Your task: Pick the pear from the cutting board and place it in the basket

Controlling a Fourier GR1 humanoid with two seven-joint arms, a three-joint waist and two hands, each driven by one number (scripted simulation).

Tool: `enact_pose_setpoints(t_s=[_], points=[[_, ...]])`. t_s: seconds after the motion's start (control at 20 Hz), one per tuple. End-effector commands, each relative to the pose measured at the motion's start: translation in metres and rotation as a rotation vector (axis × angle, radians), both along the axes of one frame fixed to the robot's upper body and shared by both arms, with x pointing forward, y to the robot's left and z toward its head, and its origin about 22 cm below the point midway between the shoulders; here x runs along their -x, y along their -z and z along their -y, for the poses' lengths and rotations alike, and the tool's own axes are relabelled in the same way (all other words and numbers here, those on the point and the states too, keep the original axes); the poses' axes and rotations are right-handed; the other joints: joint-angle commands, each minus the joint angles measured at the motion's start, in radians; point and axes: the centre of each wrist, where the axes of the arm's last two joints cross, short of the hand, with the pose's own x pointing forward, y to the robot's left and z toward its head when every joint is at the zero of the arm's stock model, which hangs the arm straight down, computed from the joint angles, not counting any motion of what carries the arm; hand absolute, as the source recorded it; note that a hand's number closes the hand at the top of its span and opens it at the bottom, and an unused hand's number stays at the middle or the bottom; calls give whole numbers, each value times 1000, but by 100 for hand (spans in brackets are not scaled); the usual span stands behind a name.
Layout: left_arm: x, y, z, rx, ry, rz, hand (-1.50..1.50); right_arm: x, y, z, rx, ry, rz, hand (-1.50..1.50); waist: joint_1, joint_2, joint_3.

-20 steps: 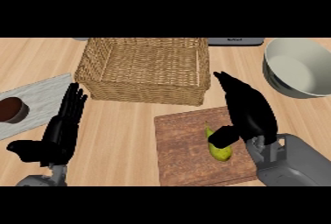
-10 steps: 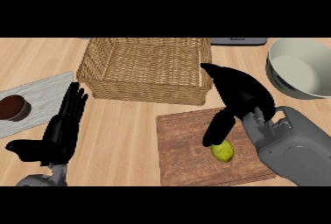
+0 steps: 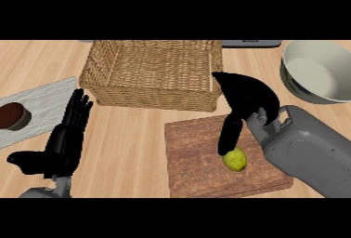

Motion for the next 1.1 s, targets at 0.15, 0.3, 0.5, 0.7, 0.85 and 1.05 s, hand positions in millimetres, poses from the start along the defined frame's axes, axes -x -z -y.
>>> enact_pose_setpoints(t_s=[0.15,0.3,0.5,0.7,0.85,1.05], points=[[1,10,6,-10,-1,-11,0,11,5,-8,158,135,-92,-150,-18,0,2],[1,8,4,11,-21,10,0,12,3,-1,145,145,-93,-150,-10,2,3],[6,-5,18,11,0,2,0,26,42,-1,128,141,-103,-150,-9,3,4],[1,2,-2,6,-2,-3,0,32,40,-18,115,136,-98,-150,-5,5,3],[-4,5,7,5,-11,8,0,24,62,-1,164,149,-96,-150,-8,9,3],[7,2,7,5,1,15,0,16,58,-6,160,164,-59,-150,5,7,3]])
